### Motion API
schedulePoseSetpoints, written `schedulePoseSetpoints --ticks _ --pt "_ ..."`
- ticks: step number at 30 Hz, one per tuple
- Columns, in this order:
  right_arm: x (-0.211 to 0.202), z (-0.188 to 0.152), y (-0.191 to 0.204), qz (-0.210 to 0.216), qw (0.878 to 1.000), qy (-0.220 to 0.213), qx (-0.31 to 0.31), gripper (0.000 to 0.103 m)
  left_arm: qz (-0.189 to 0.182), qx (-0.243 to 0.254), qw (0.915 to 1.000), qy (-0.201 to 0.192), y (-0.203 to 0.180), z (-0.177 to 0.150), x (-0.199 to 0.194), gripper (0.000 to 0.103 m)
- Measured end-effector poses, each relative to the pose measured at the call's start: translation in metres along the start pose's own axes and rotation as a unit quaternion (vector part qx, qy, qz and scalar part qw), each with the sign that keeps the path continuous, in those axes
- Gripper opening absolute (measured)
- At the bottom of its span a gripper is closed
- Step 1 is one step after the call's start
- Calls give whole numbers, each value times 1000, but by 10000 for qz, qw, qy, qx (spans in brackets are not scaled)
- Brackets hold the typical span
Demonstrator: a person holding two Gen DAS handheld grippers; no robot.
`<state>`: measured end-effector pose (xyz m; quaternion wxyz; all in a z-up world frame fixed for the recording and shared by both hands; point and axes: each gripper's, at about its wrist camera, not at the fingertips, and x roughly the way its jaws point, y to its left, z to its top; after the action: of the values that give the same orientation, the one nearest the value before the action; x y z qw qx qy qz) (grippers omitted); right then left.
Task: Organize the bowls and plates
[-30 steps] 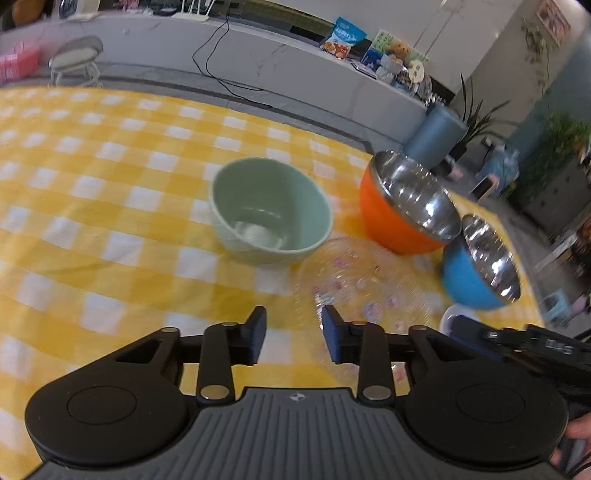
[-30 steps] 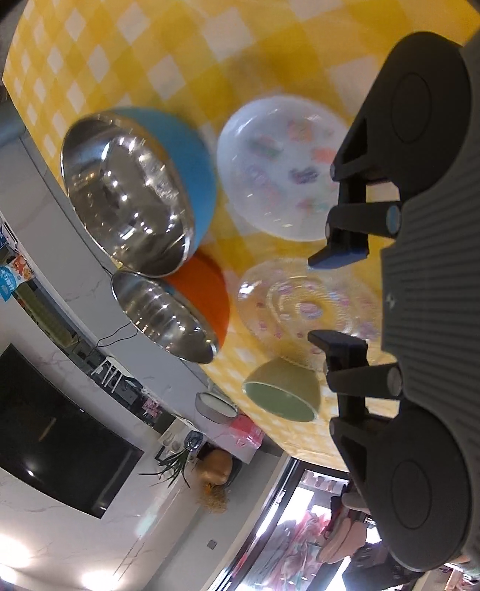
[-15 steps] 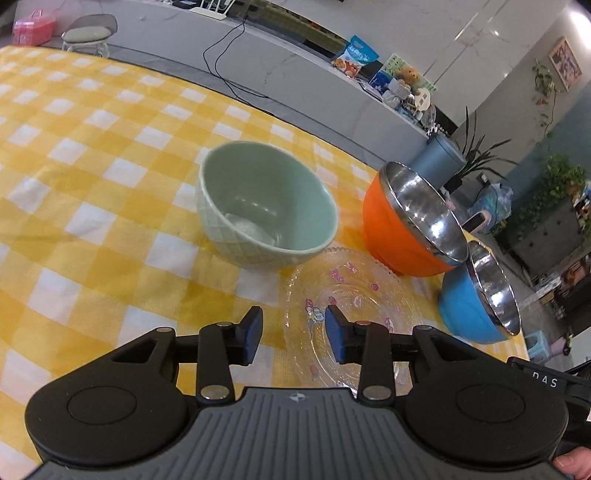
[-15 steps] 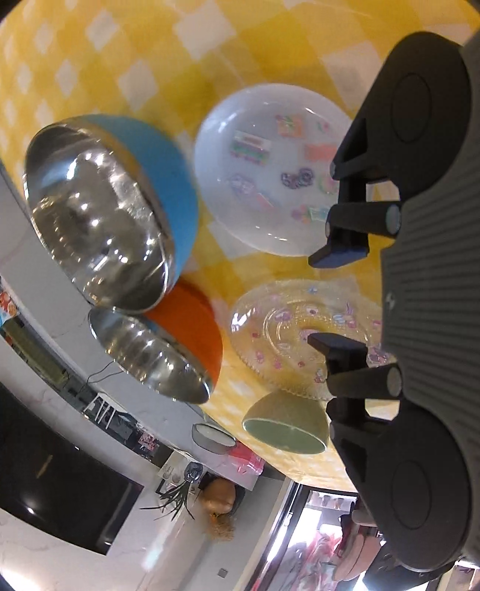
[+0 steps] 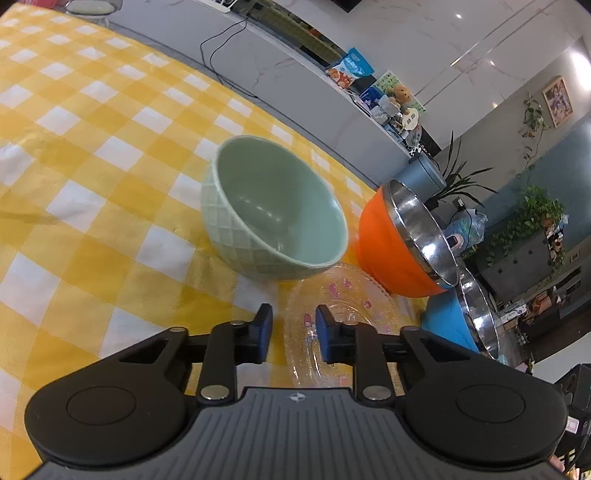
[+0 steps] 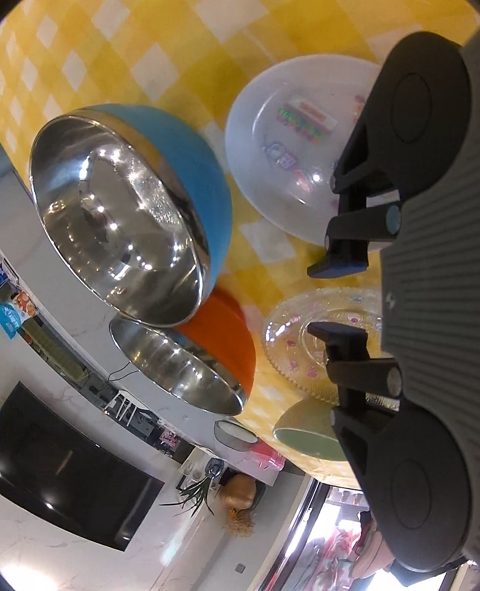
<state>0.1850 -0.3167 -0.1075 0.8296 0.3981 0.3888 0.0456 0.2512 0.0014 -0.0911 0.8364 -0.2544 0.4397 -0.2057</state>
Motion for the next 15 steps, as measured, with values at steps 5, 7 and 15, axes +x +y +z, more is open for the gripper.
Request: schedulePoseSetpoints --ticks 5,7,15 --pt "1 -3 2 47 9998 144 97 20 -87 -9 9999 98 1 -1 2 18" --pt "1 -5 4 -8 9999 129 -7 19 -71 51 9999 104 -1 -2 3 17" --pt "3 -8 7 -178 9997 99 -98 5 64 124 9998 120 -3 -2 0 10"
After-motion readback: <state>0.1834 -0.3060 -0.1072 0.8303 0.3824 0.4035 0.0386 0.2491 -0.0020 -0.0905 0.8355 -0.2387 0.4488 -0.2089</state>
